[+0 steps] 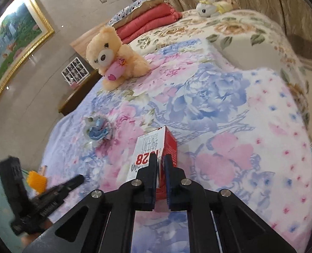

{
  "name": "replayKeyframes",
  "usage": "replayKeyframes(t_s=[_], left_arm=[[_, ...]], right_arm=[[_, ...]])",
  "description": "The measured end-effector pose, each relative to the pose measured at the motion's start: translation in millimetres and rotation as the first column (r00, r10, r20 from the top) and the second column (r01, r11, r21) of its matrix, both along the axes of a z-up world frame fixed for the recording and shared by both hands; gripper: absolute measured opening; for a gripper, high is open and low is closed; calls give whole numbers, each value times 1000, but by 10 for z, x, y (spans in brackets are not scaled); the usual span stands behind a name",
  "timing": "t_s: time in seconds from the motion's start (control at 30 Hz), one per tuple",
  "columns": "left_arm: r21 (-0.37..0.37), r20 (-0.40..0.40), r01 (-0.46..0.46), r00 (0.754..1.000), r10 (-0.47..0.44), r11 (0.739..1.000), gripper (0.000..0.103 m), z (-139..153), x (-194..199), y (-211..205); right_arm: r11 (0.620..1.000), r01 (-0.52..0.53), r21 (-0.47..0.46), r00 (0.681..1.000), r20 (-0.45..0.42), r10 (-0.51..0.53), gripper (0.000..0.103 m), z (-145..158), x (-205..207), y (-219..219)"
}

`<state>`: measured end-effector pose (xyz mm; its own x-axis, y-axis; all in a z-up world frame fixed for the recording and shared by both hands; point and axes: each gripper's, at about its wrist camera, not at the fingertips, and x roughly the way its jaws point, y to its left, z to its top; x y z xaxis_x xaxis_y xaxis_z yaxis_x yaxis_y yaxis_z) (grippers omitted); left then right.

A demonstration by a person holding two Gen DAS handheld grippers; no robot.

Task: Collect trash
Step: 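Grasp the crumpled foil wrapper with the left tool while the right tool grasps the red-and-white box, then carry the foil wrapper with the left tool while the right tool carries the red-and-white box to the bin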

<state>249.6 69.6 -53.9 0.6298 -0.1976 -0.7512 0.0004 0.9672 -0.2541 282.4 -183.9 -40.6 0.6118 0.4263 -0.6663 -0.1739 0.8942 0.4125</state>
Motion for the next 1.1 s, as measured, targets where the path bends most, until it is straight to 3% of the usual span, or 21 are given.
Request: replayKeyframes(t_s=[0.03, 0.07, 0.1, 0.17, 0.27, 0.47, 0.53, 0.6, 0.7, 1.1], left_arm=[[-7, -1, -1, 1000, 1, 1000, 16, 1, 48, 16], [-8, 2, -9, 1000, 9, 1000, 41, 4, 107, 33], [4, 1, -26, 1000, 26, 1000, 68, 6, 170, 46], [19, 19, -43, 999, 42, 999, 74, 15, 297, 51], [60, -1, -58, 998, 58, 997, 79, -36, 574, 26], [119, -23, -89, 995, 93, 989, 78, -191, 971, -4], [108, -8, -55, 998, 56, 993, 57, -182, 1007, -38], [130, -4, -40, 999, 41, 991, 36, -191, 1017, -69], [107, 14, -16, 1000, 15, 994, 20, -167, 946, -52], [-10, 31, 90, 995, -90, 996, 15, -7, -10, -96]], right_arm=[[1000, 6, -7, 1000, 9, -6, 18, 3, -7, 14], [1000, 7, -12, 1000, 5, -7, 34, -6, -12, 38], [1000, -2, -10, 1000, 2, 2, 57, -22, -21, 63], [999, -15, -38, 1000, 13, 15, 72, -53, -57, 135], [991, -25, -133, 999, 37, 30, 72, -124, -91, 255], [982, -25, -189, 1000, 3, 26, 70, -290, 8, 324], [980, -12, -199, 1000, 8, 14, 68, -288, 25, 321], [978, -6, -209, 1000, 7, 7, 53, -296, 35, 333], [978, -2, -209, 1000, 16, 6, 52, -291, 18, 340], [998, -31, -62, 1000, 5, 31, 52, -198, -344, 91]])
